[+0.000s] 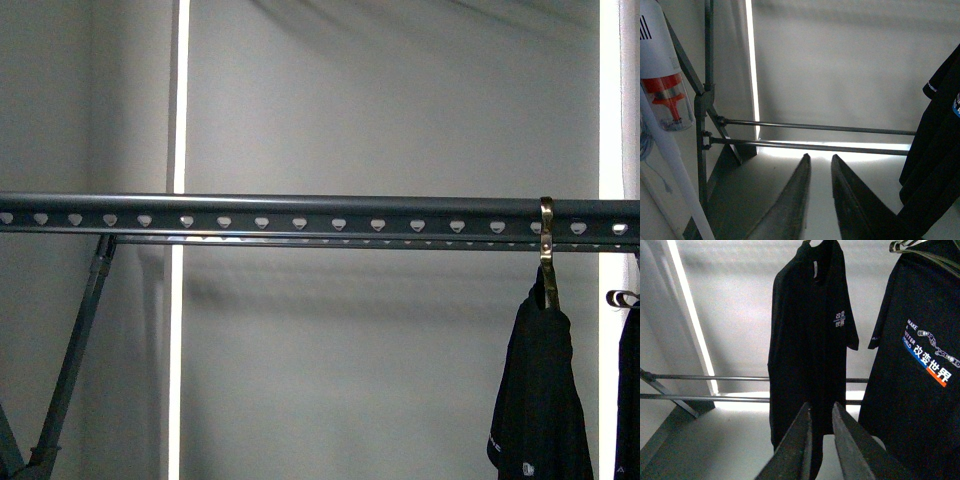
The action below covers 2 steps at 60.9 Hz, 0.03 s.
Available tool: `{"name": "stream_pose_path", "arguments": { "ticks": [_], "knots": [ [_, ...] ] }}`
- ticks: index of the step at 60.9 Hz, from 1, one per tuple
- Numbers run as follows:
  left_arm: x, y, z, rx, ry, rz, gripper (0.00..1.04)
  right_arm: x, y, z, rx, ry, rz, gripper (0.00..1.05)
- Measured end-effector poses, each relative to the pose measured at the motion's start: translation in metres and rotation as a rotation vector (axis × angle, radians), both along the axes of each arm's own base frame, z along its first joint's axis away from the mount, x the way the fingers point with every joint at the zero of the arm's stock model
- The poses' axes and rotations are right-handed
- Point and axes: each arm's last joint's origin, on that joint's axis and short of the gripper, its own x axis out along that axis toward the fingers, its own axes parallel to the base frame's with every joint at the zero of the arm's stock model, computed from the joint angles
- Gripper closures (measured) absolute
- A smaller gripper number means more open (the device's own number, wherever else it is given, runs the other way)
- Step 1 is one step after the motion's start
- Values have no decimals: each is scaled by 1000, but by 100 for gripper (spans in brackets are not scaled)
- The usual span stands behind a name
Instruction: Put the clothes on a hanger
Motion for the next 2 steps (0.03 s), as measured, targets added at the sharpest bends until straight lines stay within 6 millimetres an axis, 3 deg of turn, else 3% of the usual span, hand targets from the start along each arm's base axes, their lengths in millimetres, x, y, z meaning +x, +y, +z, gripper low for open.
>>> {"name": "stream_pose_path", "arguments": {
  "ticks": [2],
  "knots": [
    [0, 0, 0, 0, 0, 0, 74, 0, 0, 0, 0, 0, 0, 79]
  ]
}}
